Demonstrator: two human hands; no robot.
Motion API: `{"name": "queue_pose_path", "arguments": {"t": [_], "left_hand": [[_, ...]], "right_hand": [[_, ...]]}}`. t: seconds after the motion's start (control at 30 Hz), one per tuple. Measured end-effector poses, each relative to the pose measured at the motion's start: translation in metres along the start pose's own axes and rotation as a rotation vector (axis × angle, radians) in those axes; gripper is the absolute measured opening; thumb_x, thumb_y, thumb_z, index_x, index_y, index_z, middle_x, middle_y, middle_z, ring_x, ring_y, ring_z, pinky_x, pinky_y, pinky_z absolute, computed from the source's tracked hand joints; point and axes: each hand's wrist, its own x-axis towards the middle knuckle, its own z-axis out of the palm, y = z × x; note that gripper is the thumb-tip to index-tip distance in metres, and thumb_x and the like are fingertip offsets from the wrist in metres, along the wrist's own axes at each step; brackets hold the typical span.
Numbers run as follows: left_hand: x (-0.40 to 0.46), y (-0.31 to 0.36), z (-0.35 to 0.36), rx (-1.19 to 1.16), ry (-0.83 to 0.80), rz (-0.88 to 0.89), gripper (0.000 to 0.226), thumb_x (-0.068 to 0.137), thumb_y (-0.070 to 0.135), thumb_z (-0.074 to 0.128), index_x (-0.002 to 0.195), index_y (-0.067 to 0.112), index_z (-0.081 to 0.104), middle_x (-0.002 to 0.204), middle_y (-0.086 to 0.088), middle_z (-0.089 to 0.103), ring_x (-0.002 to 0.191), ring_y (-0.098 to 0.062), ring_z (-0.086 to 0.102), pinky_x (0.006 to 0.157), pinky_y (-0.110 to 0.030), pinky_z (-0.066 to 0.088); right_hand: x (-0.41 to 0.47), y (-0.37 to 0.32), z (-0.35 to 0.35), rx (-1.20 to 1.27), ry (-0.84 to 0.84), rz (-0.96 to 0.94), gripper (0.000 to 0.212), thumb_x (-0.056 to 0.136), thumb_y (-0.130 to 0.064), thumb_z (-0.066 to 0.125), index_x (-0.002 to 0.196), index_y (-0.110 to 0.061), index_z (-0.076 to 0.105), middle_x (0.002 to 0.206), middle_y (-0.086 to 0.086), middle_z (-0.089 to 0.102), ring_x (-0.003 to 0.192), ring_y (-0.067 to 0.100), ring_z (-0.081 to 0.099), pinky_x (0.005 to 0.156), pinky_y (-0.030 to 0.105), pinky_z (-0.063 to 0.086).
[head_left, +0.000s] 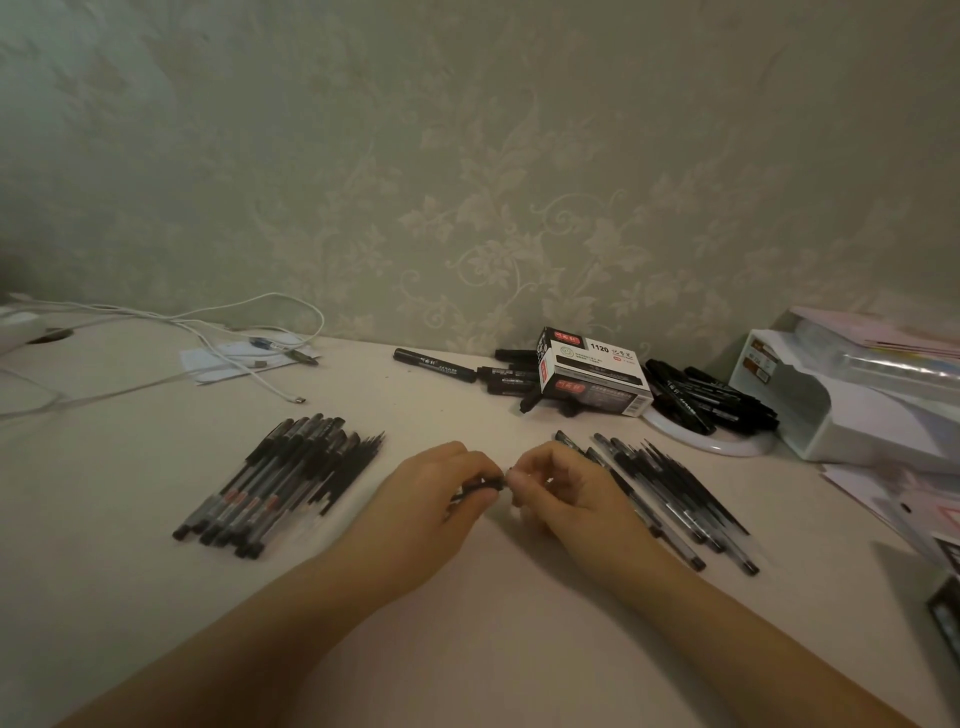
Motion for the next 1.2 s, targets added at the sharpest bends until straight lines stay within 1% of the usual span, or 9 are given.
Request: {"name": "queue_pose_path", "arguments": {"t": [0.1,0.3,0.4,0.5,0.6,0.73,0.87,1.03,1.2], "left_hand": [[-0.0003,-0.0003,0.0006,0.008,-0.018,0.005,0.016,0.094,0.026,0.057,0.107,0.026,0.067,0.091,0.009,0.059,0.082,-0.003,0.053,0.072,-0.016,0.042],[-0.0003,0.0017,0.0023,-0.001,-0.031,0.013,0.017,0.094,0.026,0.057,0.108,0.026,0.066,0.089,0.010,0.058,0.081,-0.002,0.051,0.071,-0.009,0.037],[-0.0007,0.0014,0.0020,0.007,-0.021,-0.005,0.016,0.094,0.027,0.056,0.107,0.025,0.066,0.090,0.010,0.058,0.082,-0.002,0.052,0.071,-0.010,0.038],[-0.0007,0.0003,0.0013,0.008,-0.018,-0.016,0.016,0.094,0.027,0.056,0.106,0.024,0.067,0.090,0.010,0.058,0.082,-0.002,0.052,0.070,-0.010,0.038],[-0.0008,0.0013,0.0018,-0.004,-0.027,-0.004,0.015,0.094,0.026,0.057,0.106,0.025,0.066,0.090,0.009,0.059,0.082,-0.003,0.052,0.071,-0.011,0.039],[-0.0002,0.0017,0.0024,-0.003,-0.025,0.005,0.016,0.095,0.027,0.056,0.107,0.025,0.066,0.090,0.008,0.059,0.081,-0.004,0.052,0.070,-0.013,0.039],[0.0001,0.0018,0.0021,-0.022,-0.012,-0.018,0.016,0.094,0.027,0.056,0.105,0.024,0.068,0.090,0.008,0.061,0.082,-0.004,0.054,0.072,-0.013,0.041],[0.0010,0.0027,-0.0015,-0.027,-0.004,0.001,0.012,0.091,0.025,0.062,0.100,0.026,0.071,0.084,0.010,0.061,0.078,-0.002,0.053,0.069,-0.006,0.035],[0.0014,0.0031,-0.0018,-0.026,0.034,-0.011,0.011,0.090,0.025,0.064,0.099,0.024,0.071,0.084,0.010,0.060,0.078,-0.003,0.053,0.068,-0.007,0.037]], "right_hand": [[0.0006,0.0018,-0.0012,-0.026,-0.036,-0.025,0.010,0.096,-0.030,0.061,0.089,-0.024,0.065,0.076,-0.005,0.066,0.067,0.005,0.056,0.063,0.018,0.045],[0.0009,-0.0003,0.0022,-0.050,-0.026,-0.014,0.039,0.098,-0.043,0.050,0.067,-0.019,0.058,0.060,-0.005,0.052,0.054,0.005,0.045,0.055,0.017,0.038],[-0.0004,-0.0032,0.0015,-0.003,-0.041,0.002,0.037,0.092,-0.053,0.050,0.077,-0.020,0.061,0.065,-0.005,0.060,0.058,0.004,0.051,0.059,0.020,0.043],[-0.0013,-0.0023,-0.0006,-0.026,-0.084,-0.008,0.018,0.094,-0.041,0.058,0.092,-0.024,0.063,0.075,-0.004,0.067,0.066,0.005,0.057,0.064,0.021,0.048],[-0.0011,-0.0017,-0.0002,-0.040,-0.073,-0.036,0.026,0.100,-0.033,0.054,0.079,-0.017,0.059,0.063,-0.006,0.055,0.058,0.005,0.048,0.059,0.020,0.041],[0.0002,-0.0025,0.0026,-0.049,-0.038,-0.038,0.040,0.099,-0.040,0.051,0.066,-0.019,0.053,0.055,-0.007,0.046,0.052,0.007,0.041,0.055,0.021,0.037],[-0.0005,-0.0017,0.0024,-0.046,-0.053,-0.052,0.029,0.099,-0.038,0.052,0.077,-0.021,0.059,0.063,-0.007,0.058,0.057,0.004,0.049,0.059,0.018,0.041],[0.0002,-0.0006,-0.0014,-0.042,-0.087,-0.044,0.031,0.102,-0.030,0.051,0.075,-0.016,0.055,0.061,-0.006,0.046,0.057,0.007,0.041,0.057,0.019,0.035],[-0.0028,-0.0038,0.0024,-0.066,-0.010,-0.056,0.029,0.098,-0.041,0.051,0.079,-0.022,0.062,0.067,-0.004,0.060,0.059,0.005,0.051,0.057,0.018,0.041]]}}
